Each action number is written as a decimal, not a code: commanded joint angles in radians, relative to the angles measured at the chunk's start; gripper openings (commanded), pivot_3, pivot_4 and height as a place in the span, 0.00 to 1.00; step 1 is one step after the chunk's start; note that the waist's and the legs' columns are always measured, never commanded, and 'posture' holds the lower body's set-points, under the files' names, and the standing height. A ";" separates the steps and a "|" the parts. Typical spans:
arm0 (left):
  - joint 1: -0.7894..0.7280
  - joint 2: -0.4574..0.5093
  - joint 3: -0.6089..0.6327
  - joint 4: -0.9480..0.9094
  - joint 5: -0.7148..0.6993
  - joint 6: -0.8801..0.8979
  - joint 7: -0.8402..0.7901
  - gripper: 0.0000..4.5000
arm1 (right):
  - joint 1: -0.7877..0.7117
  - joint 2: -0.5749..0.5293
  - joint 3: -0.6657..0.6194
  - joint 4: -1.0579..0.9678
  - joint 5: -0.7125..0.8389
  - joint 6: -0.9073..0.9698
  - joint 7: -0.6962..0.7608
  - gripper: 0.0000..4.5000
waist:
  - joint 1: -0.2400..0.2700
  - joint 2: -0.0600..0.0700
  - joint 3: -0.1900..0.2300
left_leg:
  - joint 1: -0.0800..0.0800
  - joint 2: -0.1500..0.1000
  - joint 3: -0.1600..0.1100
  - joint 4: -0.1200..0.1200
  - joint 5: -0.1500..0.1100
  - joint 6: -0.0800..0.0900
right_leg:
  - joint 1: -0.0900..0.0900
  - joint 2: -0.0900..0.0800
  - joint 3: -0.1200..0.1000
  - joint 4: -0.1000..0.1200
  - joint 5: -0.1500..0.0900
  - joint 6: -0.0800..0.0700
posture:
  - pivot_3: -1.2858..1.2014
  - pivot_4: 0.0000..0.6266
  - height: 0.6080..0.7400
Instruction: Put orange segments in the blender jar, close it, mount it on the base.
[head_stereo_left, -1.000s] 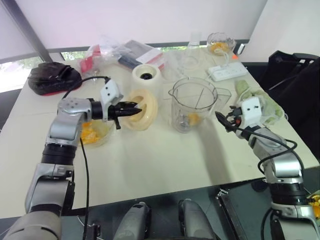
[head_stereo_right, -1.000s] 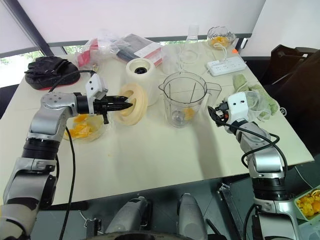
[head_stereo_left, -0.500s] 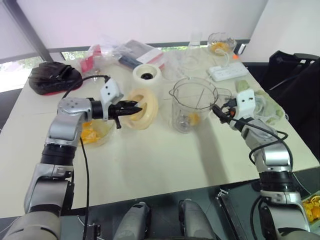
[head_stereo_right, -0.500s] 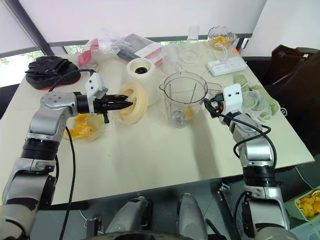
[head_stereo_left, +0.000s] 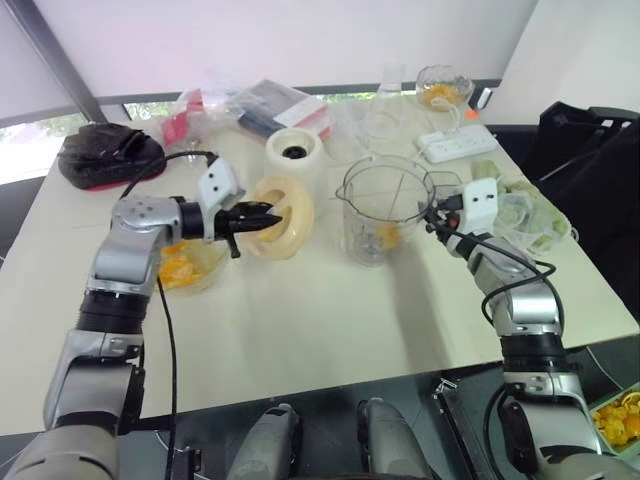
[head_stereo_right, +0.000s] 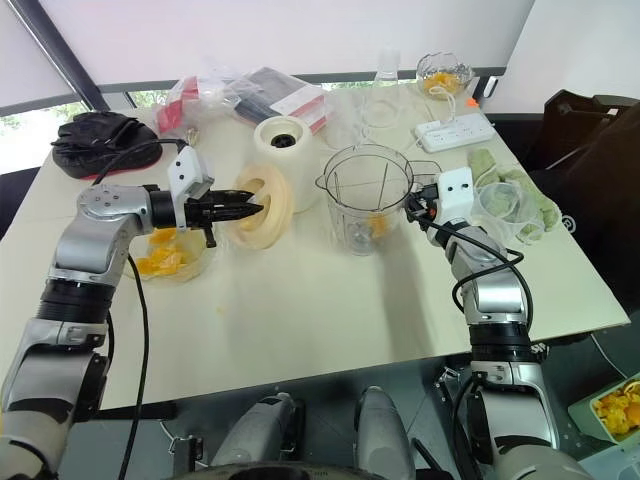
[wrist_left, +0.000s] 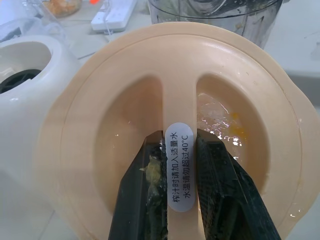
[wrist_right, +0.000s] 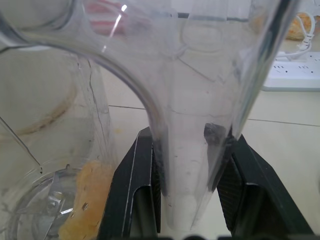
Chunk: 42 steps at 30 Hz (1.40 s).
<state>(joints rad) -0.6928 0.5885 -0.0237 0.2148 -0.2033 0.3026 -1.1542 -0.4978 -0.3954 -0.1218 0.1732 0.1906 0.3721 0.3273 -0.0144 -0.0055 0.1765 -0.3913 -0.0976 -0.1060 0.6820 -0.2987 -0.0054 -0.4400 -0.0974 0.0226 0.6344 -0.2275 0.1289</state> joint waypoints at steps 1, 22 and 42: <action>-0.036 0.026 0.025 -0.032 -0.035 0.009 -0.003 0.05 | -0.018 0.013 -0.018 -0.060 0.015 0.012 -0.014 0.20 | -0.001 0.000 0.000 | 0.000 0.000 0.000 0.000 0.000 0.000 | 0.000 0.000 0.000 0.000 0.000 0.000 | 0.52 0.24 1.00; -0.539 0.134 -0.061 0.444 0.017 -0.110 -0.367 0.05 | -0.018 0.182 0.151 -0.305 0.005 0.211 -0.075 0.20 | -0.009 0.001 0.001 | -0.002 -0.001 0.000 -0.001 0.000 0.000 | -0.004 0.000 0.000 0.002 0.000 0.000 | 0.52 0.24 1.00; -0.752 -0.002 -0.282 0.627 -0.014 -0.204 -0.460 0.05 | 0.013 0.167 0.257 -0.233 -0.120 0.214 -0.080 0.20 | -0.029 0.001 0.001 | -0.002 -0.001 0.000 0.000 0.000 0.000 | -0.004 0.000 0.000 0.010 0.000 0.000 | 0.52 0.24 1.00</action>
<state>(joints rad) -1.3996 0.5947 -0.2807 0.8591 -0.1867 0.0958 -1.6108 -0.4926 -0.2235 0.1192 -0.0710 0.0999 0.5912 0.2468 -0.0433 -0.0049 0.1771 -0.3930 -0.0986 -0.1063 0.6824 -0.2984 -0.0057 -0.4442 -0.0971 0.0227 0.6447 -0.2277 0.1289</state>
